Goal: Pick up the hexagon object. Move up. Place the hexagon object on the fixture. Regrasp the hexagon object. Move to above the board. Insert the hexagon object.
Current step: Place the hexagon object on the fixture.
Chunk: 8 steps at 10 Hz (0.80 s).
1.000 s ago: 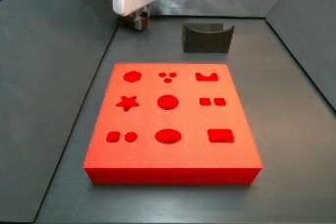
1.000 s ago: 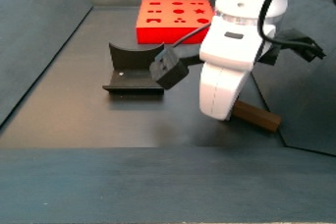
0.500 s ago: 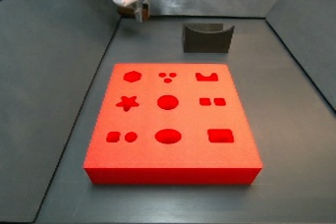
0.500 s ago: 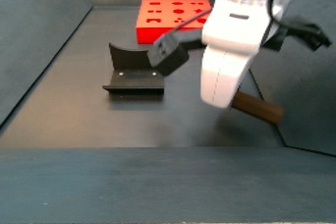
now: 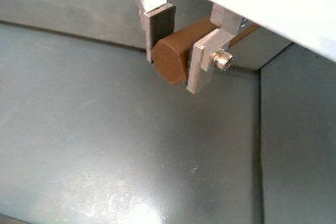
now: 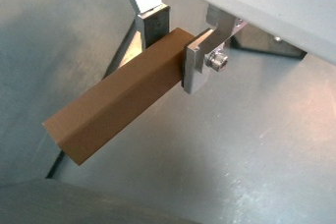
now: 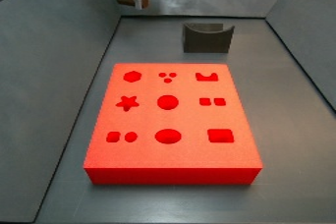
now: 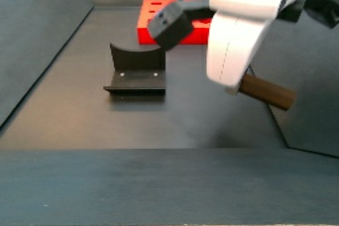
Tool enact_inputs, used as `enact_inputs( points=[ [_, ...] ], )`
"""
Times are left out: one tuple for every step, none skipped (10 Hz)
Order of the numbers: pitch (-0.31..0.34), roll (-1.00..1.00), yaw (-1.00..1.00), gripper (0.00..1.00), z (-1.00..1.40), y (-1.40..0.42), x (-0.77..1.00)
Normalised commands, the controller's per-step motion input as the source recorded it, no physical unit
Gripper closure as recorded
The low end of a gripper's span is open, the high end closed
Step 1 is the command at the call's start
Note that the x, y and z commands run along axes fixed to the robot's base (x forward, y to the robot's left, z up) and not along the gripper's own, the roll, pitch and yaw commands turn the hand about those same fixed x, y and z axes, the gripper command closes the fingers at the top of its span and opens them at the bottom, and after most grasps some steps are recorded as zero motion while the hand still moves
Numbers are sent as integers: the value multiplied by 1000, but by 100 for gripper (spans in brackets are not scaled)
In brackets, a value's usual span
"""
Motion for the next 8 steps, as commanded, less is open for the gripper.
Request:
enact_inputs(
  points=[
    [37, 42, -7, 100, 1000, -2, -14],
    [45, 55, -12, 100, 1000, -1, -17],
    [59, 77, -11, 100, 1000, -1, -23],
    [72, 93, 3, 100, 1000, -3, -28],
    [80, 101, 12, 100, 1000, -3, -30],
    [85, 110, 16, 100, 1000, -3, -31],
    [101, 126, 25, 100, 790, -5, -25],
    [104, 130, 27, 100, 707, -4, -20]
  ],
)
